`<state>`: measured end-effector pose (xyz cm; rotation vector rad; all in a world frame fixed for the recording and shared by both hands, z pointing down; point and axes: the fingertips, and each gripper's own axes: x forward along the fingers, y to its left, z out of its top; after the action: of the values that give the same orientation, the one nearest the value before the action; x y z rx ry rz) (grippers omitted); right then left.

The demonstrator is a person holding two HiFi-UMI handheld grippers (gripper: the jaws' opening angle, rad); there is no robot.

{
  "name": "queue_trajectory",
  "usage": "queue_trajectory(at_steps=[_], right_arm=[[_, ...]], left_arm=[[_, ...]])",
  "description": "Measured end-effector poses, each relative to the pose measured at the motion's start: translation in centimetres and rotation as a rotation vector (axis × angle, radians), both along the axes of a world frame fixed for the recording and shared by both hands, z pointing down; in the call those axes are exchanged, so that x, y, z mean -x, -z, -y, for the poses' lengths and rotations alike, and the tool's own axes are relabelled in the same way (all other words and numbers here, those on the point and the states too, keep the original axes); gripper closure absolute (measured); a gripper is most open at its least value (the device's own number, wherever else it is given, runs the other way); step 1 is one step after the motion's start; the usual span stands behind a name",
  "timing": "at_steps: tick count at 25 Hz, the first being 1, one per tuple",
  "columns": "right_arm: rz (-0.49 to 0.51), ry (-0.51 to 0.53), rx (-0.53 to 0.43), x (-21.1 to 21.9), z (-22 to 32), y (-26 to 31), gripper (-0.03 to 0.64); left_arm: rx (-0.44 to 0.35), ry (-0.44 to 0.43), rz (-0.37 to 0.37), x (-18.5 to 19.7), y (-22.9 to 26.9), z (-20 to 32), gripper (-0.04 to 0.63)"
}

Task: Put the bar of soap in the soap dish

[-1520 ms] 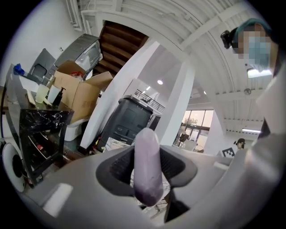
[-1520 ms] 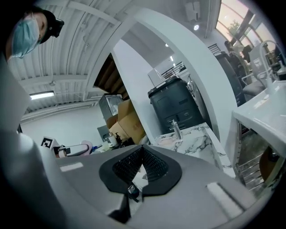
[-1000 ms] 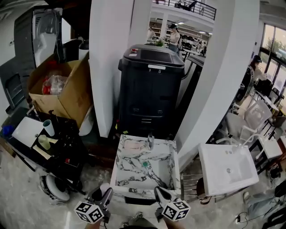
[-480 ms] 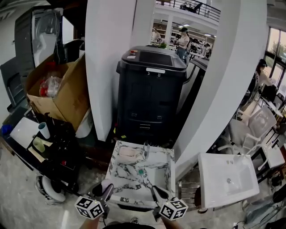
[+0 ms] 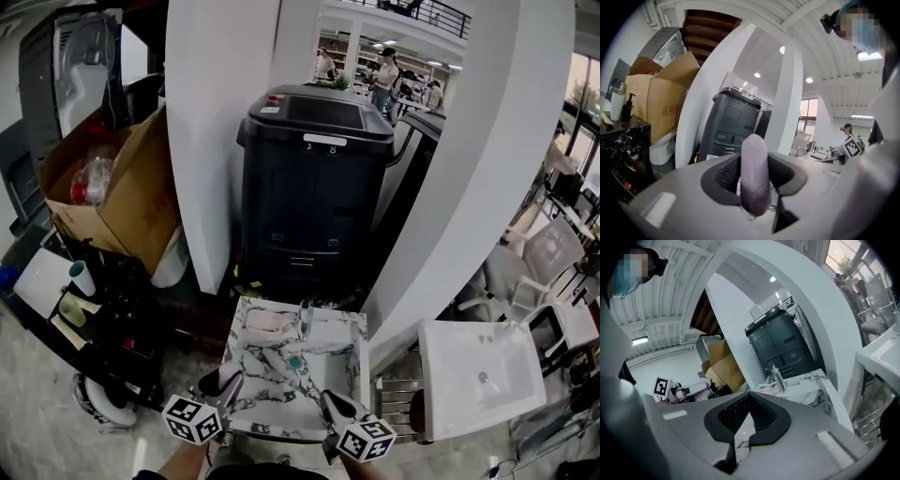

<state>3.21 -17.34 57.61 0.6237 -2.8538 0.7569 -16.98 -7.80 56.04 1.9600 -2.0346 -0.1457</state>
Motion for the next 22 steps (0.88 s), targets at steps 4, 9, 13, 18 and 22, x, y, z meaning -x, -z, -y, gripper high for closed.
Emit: queue_trajectory(at_steps=[4,9,13,18,22], right_arm=[[0.000,-0.065,0.013,1.1,0.6,-0.3,0.621],[-0.010,-0.134,0.029,3.2,0.7,-0.8,0.621],[-0.017,-0.176,0.045,4.9,0.4,-1.1,0.621],[-0.003,-0.226,0.070,6.1,0.1,-1.2,0.621],[-0.004,-0.272,0.097,6.4,-0.1,-1.1,0.621]], left_arm=[[0.012,-0.062,0.006,2.1,-0.2,2.2,0.391],[0.039,-0.154,0.049,4.8,-0.7,5.2,0.391],[0.054,-0.216,0.067,6.5,-1.4,7.9,0.391],[0.086,-0.301,0.129,7.7,-2.6,11.2,0.391],[0.119,-0.374,0.201,7.6,-4.1,13.8,0.391]])
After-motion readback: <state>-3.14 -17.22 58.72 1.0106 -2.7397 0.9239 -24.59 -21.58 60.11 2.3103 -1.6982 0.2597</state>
